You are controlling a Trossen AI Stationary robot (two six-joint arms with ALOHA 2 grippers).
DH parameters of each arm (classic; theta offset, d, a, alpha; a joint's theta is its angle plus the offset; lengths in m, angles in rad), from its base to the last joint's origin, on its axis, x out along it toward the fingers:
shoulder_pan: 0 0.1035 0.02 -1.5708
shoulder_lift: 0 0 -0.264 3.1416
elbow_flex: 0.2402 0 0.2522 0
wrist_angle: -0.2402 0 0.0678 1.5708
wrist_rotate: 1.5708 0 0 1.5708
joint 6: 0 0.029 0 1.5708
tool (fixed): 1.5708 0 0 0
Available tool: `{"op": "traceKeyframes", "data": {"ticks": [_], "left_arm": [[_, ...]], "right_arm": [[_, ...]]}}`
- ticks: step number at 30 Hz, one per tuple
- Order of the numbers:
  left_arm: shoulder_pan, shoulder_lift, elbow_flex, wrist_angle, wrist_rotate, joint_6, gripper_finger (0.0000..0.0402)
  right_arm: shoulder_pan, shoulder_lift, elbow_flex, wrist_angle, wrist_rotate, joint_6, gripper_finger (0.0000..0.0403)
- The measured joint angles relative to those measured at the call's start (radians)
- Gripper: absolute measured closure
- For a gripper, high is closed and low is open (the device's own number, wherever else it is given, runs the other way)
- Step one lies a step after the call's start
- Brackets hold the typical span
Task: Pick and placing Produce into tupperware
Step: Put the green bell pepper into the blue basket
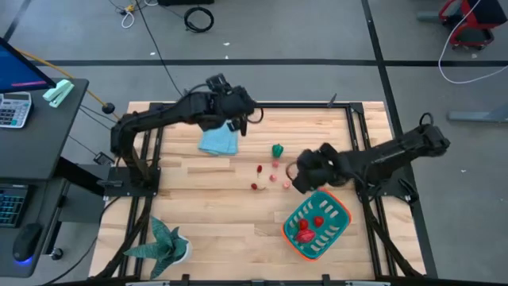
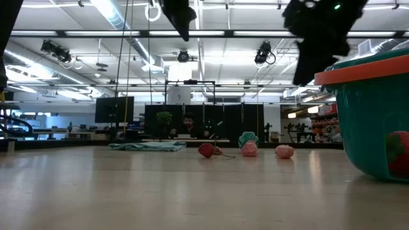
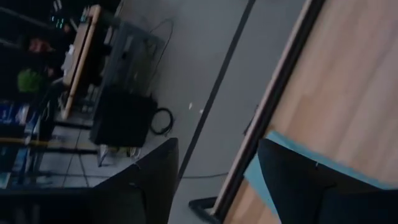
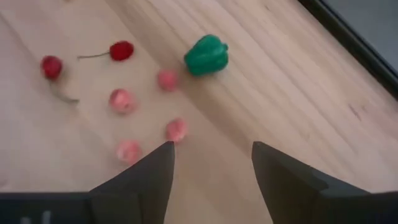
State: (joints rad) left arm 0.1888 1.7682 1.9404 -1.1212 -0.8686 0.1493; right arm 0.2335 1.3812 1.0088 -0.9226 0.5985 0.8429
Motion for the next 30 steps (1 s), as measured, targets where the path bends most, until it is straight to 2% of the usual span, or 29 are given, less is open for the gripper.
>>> {"op": "traceKeyframes", "data": {"ticks": [4,9,11,19,30], "left_arm": [[0.065,-0.001,0.0,0.0,0.001,0.041,0.0184],[0.122,-0.001,0.0,-0.004,0.001,0.044,0.0184],[0.14,-0.001,0.0,-0.009,0.001,0.045,0.0182],[0.201,-0.001,0.0,-0.022,0.001,0.047,0.0187],[0.255,-0.001,0.0,-0.022,0.001,0.048,0.0193]], "right_arm": [[-0.141,0.029,0.0,0.157,-0.093,-0.103,0.017],[-0.32,0.079,0.001,0.326,-0.353,-0.12,0.0158],[-0.375,0.105,0.001,0.365,-0.425,-0.134,0.0152],[-0.491,0.211,0.001,0.383,-0.453,-0.179,0.0139],[-0.506,0.357,0.002,0.505,-0.481,-0.164,0.0139]]}}
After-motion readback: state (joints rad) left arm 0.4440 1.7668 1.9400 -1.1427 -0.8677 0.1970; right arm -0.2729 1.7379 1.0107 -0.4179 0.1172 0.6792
